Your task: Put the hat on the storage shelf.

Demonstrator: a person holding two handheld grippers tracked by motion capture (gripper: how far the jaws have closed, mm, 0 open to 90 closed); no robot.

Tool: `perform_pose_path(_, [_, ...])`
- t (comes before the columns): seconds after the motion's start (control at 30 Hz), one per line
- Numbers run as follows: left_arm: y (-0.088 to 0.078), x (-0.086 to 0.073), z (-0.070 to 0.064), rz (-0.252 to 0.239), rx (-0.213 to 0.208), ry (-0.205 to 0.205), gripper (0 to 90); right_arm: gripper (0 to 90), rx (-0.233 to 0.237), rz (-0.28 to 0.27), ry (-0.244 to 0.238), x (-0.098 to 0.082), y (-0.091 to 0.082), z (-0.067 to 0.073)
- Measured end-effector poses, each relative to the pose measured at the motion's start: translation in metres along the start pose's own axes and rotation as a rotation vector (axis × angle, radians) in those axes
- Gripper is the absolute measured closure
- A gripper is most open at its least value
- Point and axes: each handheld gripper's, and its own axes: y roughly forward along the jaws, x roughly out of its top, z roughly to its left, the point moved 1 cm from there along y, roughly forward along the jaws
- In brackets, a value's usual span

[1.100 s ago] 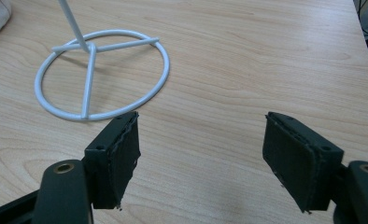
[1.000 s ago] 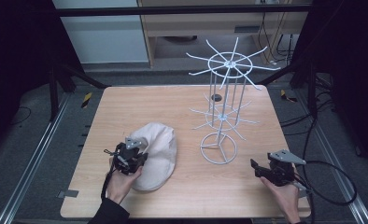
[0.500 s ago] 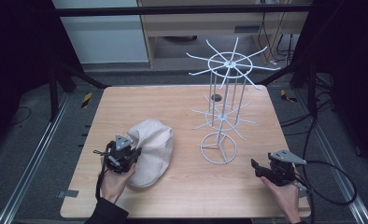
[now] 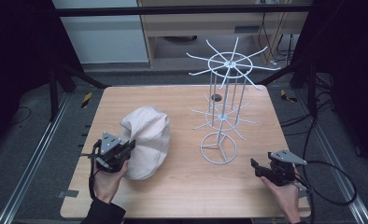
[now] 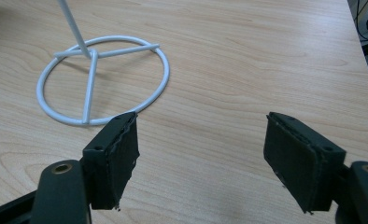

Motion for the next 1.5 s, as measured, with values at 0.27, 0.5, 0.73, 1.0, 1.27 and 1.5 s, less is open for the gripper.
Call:
perform_pose_path(0.27, [-0.02,0.016,0.0,-0.105,-0.016,-0.012,87.7,26.0,0.018,-0.003,0.025,-0.001,0.001,-0.001])
perform_pose_path(0.5, [-0.035,0.03,0.007,-0.178,-0.074,-0.046,87.7,25.5,0.025,-0.022,0.049,0.0,-0.001,-0.002])
perform_pose_path(0.73, [-0.051,0.045,0.018,-0.29,-0.095,-0.06,87.7,24.4,0.012,-0.039,0.038,0.001,-0.002,-0.003])
perform_pose_path(1.0, [-0.058,0.051,0.028,-0.363,-0.126,-0.092,87.7,23.8,0.008,-0.042,0.031,0.001,-0.003,-0.003])
perform_pose_path(1.27, [-0.057,0.056,0.028,-0.383,-0.151,-0.079,87.7,23.8,0.008,-0.043,0.032,0.001,-0.002,-0.003])
perform_pose_path(1.5, [-0.06,0.065,0.026,-0.421,-0.18,-0.054,87.7,23.8,0.005,-0.042,0.02,0.001,-0.001,-0.004])
